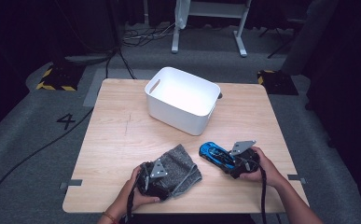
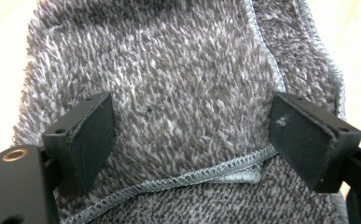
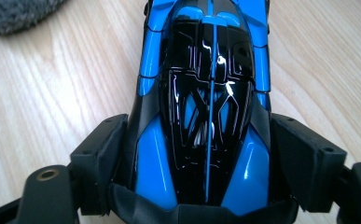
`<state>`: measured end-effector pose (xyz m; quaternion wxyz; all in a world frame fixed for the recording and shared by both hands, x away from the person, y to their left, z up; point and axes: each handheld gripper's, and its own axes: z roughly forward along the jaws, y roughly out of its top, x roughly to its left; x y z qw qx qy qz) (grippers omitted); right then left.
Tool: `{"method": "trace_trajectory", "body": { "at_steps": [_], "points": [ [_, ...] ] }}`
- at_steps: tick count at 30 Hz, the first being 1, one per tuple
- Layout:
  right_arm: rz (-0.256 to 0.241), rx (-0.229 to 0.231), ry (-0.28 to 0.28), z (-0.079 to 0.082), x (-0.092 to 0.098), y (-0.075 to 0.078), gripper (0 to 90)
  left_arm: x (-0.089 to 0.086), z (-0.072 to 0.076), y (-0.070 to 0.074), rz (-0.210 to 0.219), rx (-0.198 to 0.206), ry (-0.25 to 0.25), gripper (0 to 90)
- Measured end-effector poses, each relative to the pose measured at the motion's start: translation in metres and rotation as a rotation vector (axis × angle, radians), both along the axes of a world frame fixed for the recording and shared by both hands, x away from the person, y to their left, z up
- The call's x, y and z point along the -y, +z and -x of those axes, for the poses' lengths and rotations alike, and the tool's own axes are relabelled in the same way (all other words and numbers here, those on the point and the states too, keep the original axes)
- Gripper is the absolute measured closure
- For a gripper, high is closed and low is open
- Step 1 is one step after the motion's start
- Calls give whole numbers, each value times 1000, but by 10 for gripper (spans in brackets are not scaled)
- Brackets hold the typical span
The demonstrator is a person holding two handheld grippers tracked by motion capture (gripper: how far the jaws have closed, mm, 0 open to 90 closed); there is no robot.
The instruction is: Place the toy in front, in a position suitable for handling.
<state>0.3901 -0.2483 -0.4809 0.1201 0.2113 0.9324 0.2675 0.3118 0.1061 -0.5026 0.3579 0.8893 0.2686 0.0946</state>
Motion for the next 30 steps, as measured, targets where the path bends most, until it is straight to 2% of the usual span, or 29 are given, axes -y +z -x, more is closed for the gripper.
{"method": "trace_trajectory", "body": {
  "at_steps": [4,8,10,13,14,18,21,28,30],
  "points": [
    [9,-4,8,1,3,1,228,0,-1,0,0,-2,-4,160],
    [-31,-5,-17,-1,0,6,184,0,-1,0,-1,-1,-5,160],
    [-39,10,-21,-4,-7,12,167,0,-1,0,-1,-1,-5,160],
    [-46,3,-16,-7,-13,13,169,0,-1,0,-2,0,-6,160],
    [-26,4,-5,-10,-20,13,173,0,-1,0,-2,0,-6,160],
    [-15,-14,9,-15,-28,11,175,0,-1,0,-2,0,-7,160],
    [22,-9,21,-23,-36,7,192,0,-1,0,-2,0,-7,160],
    [19,-66,-3,-30,-39,0,192,0,-1,0,-3,2,-7,160],
    [14,-67,-17,-31,-37,0,185,0,-1,0,-2,1,-7,160]
  ]
}}
